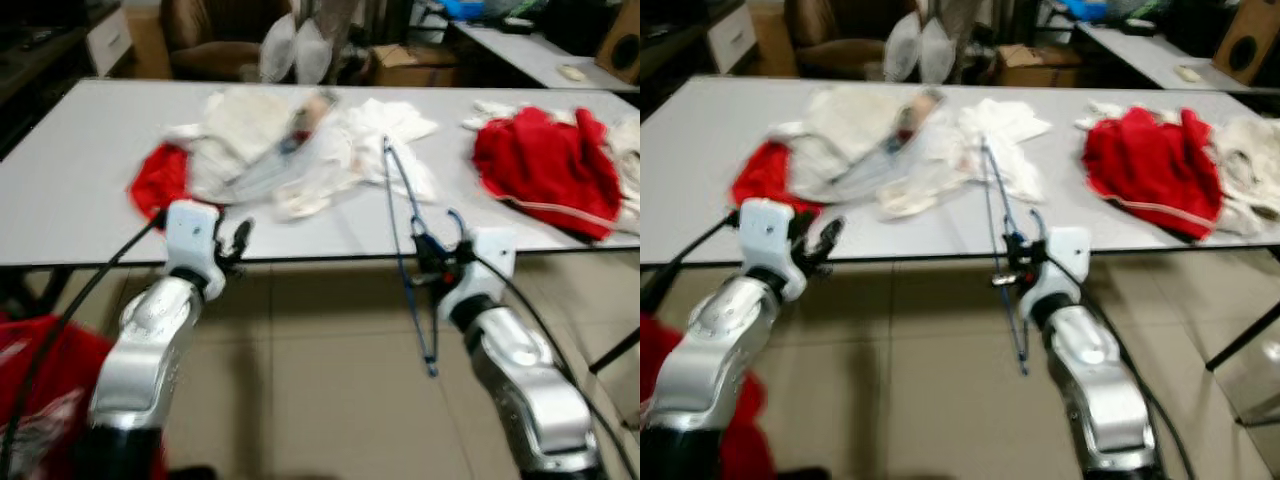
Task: Hang hanger
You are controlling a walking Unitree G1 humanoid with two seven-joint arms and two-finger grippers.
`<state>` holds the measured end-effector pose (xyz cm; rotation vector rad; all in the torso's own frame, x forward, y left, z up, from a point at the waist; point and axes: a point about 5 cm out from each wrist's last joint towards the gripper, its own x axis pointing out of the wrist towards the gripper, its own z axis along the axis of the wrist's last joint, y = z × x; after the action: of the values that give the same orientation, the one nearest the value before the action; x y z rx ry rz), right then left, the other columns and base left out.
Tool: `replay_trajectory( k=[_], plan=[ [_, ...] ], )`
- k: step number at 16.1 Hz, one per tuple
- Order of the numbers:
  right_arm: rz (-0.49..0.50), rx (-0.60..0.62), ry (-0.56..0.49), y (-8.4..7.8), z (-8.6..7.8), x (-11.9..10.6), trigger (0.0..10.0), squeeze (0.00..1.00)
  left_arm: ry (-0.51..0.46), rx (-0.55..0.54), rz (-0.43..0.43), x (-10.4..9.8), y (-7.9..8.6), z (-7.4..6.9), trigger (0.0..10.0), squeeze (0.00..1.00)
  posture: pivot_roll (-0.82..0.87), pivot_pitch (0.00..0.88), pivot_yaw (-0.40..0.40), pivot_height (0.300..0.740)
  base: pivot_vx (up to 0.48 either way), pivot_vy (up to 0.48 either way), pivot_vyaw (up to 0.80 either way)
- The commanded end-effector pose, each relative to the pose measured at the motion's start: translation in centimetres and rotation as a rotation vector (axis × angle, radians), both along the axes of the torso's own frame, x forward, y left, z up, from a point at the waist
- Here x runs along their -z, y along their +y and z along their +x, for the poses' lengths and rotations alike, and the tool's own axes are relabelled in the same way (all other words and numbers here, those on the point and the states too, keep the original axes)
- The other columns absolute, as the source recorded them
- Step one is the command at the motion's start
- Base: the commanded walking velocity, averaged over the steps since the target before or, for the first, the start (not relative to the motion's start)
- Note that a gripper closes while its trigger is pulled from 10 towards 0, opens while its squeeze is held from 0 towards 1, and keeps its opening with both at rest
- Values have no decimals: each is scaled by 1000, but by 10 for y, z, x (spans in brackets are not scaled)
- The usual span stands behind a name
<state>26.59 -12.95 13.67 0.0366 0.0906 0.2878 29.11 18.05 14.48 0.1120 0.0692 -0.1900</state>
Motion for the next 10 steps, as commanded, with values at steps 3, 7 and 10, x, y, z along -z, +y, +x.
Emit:
replay_trajectory(
  k=[3,7,10],
  plan=[
    [-22,22,-22,-7,2,-5,10000,0,-12,15,-5,-4,-5,1,10000,0,-58,0,-24,740,0,349,0],
    [-49,19,8,-13,2,2,10000,0,-53,46,-82,-2,-12,-3,10000,0,-70,0,-57,740,0,174,0],
    [-55,29,8,-18,2,3,10000,0,-69,67,-67,0,-18,-4,10000,0,-67,0,-58,740,0,0,0]
  ],
)
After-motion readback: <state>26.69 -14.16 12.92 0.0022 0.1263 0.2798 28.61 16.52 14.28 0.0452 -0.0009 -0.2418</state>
